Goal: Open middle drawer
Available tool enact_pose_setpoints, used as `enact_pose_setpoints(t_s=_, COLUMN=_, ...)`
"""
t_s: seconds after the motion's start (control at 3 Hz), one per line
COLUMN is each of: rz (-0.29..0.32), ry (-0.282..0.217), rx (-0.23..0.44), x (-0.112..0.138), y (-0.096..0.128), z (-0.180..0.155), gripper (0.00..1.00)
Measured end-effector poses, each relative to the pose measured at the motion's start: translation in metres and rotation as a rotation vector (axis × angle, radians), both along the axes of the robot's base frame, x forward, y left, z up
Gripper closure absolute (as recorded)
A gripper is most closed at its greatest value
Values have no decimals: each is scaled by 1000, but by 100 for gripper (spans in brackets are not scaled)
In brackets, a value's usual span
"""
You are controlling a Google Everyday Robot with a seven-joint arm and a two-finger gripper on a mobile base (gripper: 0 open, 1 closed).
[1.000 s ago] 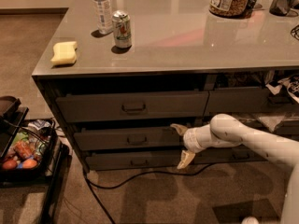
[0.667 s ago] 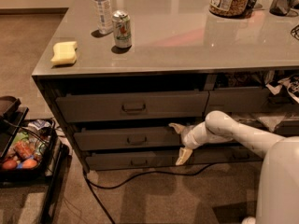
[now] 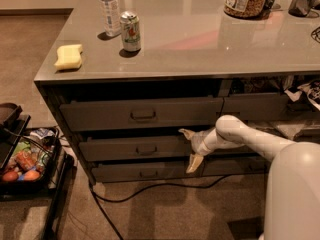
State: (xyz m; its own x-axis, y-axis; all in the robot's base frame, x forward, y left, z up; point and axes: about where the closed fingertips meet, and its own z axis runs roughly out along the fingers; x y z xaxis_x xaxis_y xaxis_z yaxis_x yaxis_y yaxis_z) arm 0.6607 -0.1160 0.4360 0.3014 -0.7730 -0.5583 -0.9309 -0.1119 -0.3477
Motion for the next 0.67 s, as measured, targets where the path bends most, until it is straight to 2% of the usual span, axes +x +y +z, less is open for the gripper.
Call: enact_pose_setpoints(t_s=0.67, rz=-19, ry=-84, rx=34, x=16, y=10, z=2, gripper=0)
